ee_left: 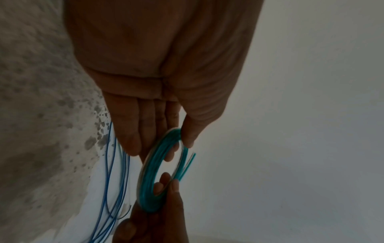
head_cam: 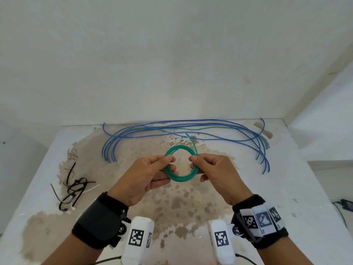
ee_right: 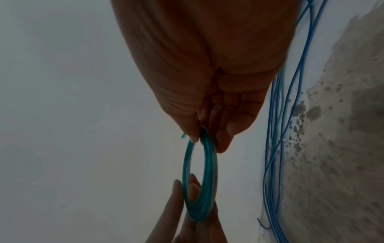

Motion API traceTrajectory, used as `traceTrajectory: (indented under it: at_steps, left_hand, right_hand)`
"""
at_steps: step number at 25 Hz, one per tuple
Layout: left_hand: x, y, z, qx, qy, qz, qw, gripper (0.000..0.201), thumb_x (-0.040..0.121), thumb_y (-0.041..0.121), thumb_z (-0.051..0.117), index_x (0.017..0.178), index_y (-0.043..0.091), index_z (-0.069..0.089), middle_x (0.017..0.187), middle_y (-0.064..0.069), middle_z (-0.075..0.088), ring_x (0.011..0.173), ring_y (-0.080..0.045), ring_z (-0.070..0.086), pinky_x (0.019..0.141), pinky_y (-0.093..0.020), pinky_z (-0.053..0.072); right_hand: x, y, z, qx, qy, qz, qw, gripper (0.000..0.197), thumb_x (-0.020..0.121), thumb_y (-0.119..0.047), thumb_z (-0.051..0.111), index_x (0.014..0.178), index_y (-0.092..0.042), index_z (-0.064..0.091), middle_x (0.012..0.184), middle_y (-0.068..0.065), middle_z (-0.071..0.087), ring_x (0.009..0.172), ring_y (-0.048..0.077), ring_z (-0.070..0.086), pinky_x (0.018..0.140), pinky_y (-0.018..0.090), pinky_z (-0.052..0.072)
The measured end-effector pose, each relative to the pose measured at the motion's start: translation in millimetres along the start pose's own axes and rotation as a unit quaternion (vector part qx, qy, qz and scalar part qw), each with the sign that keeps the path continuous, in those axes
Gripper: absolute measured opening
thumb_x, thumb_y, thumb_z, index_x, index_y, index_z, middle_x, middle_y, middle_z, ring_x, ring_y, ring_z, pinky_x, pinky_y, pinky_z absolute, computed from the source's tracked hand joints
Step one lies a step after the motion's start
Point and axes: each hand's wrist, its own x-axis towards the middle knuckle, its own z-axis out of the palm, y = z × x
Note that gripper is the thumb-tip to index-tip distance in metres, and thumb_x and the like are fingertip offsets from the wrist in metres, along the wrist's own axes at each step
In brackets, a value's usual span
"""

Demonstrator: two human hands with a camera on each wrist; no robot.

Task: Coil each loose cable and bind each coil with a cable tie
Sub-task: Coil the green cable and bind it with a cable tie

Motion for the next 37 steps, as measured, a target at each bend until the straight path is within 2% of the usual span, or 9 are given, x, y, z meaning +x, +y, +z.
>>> traceTrajectory:
  at_steps: [4,6,8,11,15,22,33,35,37]
  left_hand:
    - [0.2,-3.5,14.7,0.004,0.026,0.024,0.999,0.031,0.085,0.030,0.067,0.106,0.009,0.072,0.097,-0.005,0.076,0.091,-0.014,0.074,0.077,-0.022,0.059]
    - [0.8,-3.0,18.2,-0.049,0.055,0.036,0.997,0.025,0.085,0.027,0.067,0.104,0.011,0.072,0.094,-0.003,0.076,0.084,-0.011,0.074,0.072,-0.021,0.060]
    - [2.4,-0.6,20.6,-0.118,0.086,0.057,0.988,0.019,0.087,0.025,0.065,0.101,0.014,0.071,0.091,-0.001,0.075,0.080,-0.009,0.074,0.072,-0.020,0.060]
    - [8.1,2.8,21.5,-0.174,0.113,0.075,0.975,0.014,0.093,0.024,0.062,0.101,0.016,0.070,0.090,0.003,0.075,0.082,-0.006,0.073,0.080,-0.022,0.058]
    - [13.9,16.8,20.6,-0.228,0.129,0.099,0.960,0.013,0.098,0.022,0.059,0.094,0.017,0.071,0.089,0.004,0.075,0.084,-0.006,0.073,0.081,-0.022,0.057]
    - [23.8,27.4,12.5,-0.263,0.160,0.108,0.945,0.012,0.098,0.019,0.060,0.094,0.014,0.070,0.086,0.001,0.077,0.082,-0.007,0.074,0.077,-0.022,0.060]
    - [20.3,25.4,-2.7,-0.274,0.183,0.111,0.938,0.016,0.100,0.019,0.056,0.093,0.014,0.069,0.082,0.005,0.077,0.083,-0.005,0.073,0.081,-0.020,0.058]
    - [15.4,23.0,-4.5,-0.263,0.174,0.115,0.942,0.016,0.100,0.018,0.055,0.094,0.015,0.069,0.083,0.005,0.077,0.084,-0.005,0.073,0.079,-0.020,0.059]
    - [8.4,21.2,-2.5,-0.201,0.143,0.113,0.963,0.015,0.099,0.018,0.055,0.097,0.016,0.070,0.088,0.005,0.077,0.086,-0.005,0.073,0.078,-0.019,0.059]
  right_hand:
    - [3.5,-0.3,-16.8,0.019,-0.025,0.000,1.000,0.017,0.095,-0.028,0.069,0.098,-0.016,0.080,0.088,0.003,0.079,0.080,0.013,0.074,0.061,0.024,0.054]
    - [4.6,-0.8,-17.8,0.101,-0.032,0.013,0.994,0.022,0.096,-0.031,0.064,0.107,-0.016,0.078,0.098,0.003,0.079,0.087,0.016,0.075,0.065,0.025,0.055]
    - [6.9,-5.1,-16.5,0.232,-0.046,0.038,0.971,0.027,0.093,-0.031,0.062,0.110,-0.014,0.074,0.101,0.003,0.077,0.089,0.016,0.074,0.069,0.025,0.057]
    - [6.5,-7.7,-13.3,0.351,-0.084,0.053,0.931,0.023,0.089,-0.031,0.059,0.099,-0.012,0.067,0.085,0.004,0.072,0.083,0.015,0.073,0.073,0.026,0.059]
    - [1.3,-7.6,-5.9,0.354,-0.096,0.044,0.929,0.018,0.088,-0.028,0.056,0.092,-0.011,0.060,0.074,0.002,0.070,0.084,0.013,0.073,0.075,0.025,0.059]
    - [-3.2,-6.7,-3.8,0.347,-0.094,0.032,0.933,0.015,0.089,-0.027,0.055,0.089,-0.012,0.059,0.078,0.003,0.070,0.092,0.014,0.073,0.077,0.023,0.058]
    - [-5.5,-6.2,-8.1,0.335,-0.089,0.032,0.938,0.018,0.089,-0.026,0.054,0.092,-0.010,0.061,0.077,0.004,0.071,0.089,0.015,0.073,0.074,0.023,0.059]
    - [-3.6,-6.4,-10.2,0.327,-0.081,0.031,0.941,0.019,0.089,-0.027,0.054,0.093,-0.010,0.062,0.076,0.004,0.071,0.084,0.014,0.073,0.070,0.022,0.058]
    - [2.7,-9.5,-16.5,0.313,-0.053,0.020,0.948,0.024,0.089,-0.030,0.056,0.098,-0.011,0.066,0.073,0.001,0.067,0.077,0.012,0.070,0.065,0.020,0.057]
